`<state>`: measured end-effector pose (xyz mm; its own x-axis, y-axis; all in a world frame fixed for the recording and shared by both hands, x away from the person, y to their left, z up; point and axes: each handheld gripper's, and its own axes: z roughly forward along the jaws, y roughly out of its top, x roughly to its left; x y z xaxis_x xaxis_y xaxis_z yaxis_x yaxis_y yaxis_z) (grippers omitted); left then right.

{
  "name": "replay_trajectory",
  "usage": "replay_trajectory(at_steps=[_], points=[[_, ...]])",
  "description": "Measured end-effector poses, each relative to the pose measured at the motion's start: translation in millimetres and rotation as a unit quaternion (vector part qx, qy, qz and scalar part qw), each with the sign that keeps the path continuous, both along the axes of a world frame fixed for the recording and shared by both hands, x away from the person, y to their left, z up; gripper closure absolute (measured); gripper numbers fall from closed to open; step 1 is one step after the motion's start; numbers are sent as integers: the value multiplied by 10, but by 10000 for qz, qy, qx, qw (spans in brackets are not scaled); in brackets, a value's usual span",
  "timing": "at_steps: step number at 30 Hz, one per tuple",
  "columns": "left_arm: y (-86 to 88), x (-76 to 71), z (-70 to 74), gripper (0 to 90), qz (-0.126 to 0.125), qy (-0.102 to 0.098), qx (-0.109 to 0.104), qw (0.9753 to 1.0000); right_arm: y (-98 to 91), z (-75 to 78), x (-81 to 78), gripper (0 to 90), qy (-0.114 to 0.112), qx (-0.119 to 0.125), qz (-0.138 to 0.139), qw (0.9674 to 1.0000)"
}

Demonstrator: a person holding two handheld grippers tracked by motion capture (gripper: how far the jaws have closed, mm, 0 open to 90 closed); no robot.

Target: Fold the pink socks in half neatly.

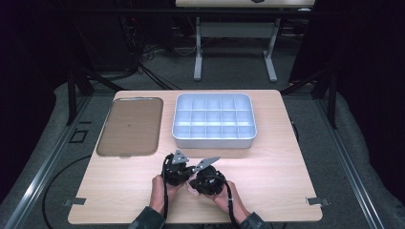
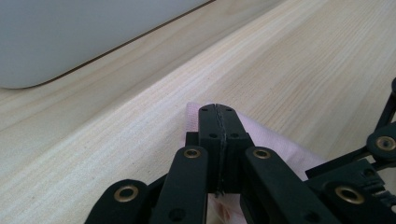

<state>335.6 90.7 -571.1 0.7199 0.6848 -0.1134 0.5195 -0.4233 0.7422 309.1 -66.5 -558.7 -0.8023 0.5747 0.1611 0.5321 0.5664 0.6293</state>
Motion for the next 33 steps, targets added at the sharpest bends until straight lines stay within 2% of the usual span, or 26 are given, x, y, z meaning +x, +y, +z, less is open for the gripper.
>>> replay_trajectory(at_steps=[1, 2, 4, 6, 10, 14, 18, 21, 25, 26, 27, 32, 33], points=[[-4, -3, 1, 900, 10, -1, 5, 10000, -5, 10, 4, 846, 40, -12, 7, 10000], [-8, -5, 2, 900, 18, -8, 14, 10000, -20, 20, 14, 790, 112, 30, 38, 9999], [-13, -8, 2, 899, 42, -18, 22, 10000, -80, 51, 36, 737, 244, 151, 104, 9995], [-15, -10, 2, 900, 61, -16, 25, 10000, -180, 110, 63, 715, 378, 317, 49, 9988], [-21, -19, -1, 899, 119, -37, 18, 9999, -357, 187, 161, 680, 456, 492, -487, 9966], [-21, -23, 0, 899, 140, -53, 32, 9999, -323, 93, 280, 606, 777, 426, -867, 9923], [-15, -23, -4, 899, 139, -47, 17, 9999, -230, -17, 333, 576, 1008, 269, -915, 9903], [-12, -17, -6, 899, 124, -35, -9, 9999, -197, -34, 344, 566, 1026, 192, -920, 9903], [4, -5, -15, 898, 118, -7, -85, 9999, -190, -49, 365, 585, 1161, 41, -875, 9894], [7, -3, -17, 898, 125, 6, -112, 9999, -179, -50, 366, 591, 1190, 78, -909, 9887], [8, -3, -18, 898, 127, 8, -121, 9998, -176, -41, 375, 593, 1180, -27, -863, 9893], [18, 4, -23, 897, 143, 28, -180, 9997, -156, -36, 372, 621, 1160, -84, -848, 9896], [19, 5, -24, 897, 147, 24, -189, 9997, -145, -49, 358, 632, 1164, 22, -948, 9887]])
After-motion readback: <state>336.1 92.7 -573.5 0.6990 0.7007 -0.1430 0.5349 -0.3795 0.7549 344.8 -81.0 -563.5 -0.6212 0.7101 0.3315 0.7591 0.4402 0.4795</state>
